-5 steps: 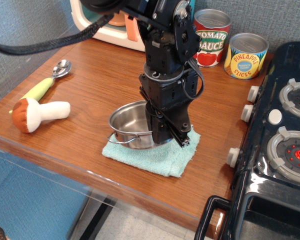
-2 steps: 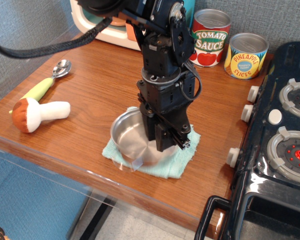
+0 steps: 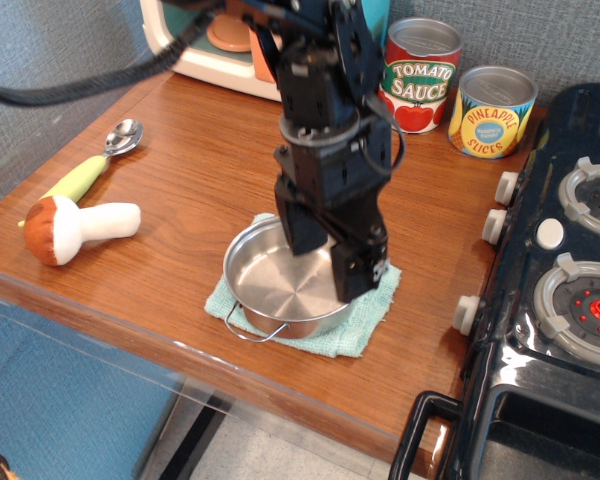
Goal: Put the metal pot on the blue cloth.
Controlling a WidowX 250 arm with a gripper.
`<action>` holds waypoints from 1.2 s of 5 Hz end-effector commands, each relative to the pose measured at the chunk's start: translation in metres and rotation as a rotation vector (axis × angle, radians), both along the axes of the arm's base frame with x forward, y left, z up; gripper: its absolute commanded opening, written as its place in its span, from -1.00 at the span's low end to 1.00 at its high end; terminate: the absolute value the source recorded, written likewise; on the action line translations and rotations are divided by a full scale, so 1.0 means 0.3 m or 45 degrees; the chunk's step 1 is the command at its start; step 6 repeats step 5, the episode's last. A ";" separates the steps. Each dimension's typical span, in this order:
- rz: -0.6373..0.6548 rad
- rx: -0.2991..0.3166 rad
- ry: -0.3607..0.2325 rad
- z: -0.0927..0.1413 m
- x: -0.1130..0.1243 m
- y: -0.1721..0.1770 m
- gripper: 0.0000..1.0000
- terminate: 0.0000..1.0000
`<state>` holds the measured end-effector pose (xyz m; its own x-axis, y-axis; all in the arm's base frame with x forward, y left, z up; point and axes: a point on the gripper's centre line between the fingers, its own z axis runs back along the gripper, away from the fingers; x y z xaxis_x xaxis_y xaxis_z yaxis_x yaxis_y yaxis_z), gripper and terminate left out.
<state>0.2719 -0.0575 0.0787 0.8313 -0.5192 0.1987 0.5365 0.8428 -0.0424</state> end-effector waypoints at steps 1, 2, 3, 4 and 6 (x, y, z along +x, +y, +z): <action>0.235 0.055 -0.126 0.153 0.016 0.068 1.00 -1.00; 0.340 0.083 -0.061 0.129 0.007 0.094 1.00 -1.00; 0.358 0.066 -0.047 0.118 0.007 0.107 1.00 -1.00; 0.358 0.066 -0.047 0.118 0.007 0.107 1.00 -1.00; 0.358 0.066 -0.047 0.118 0.007 0.107 1.00 1.00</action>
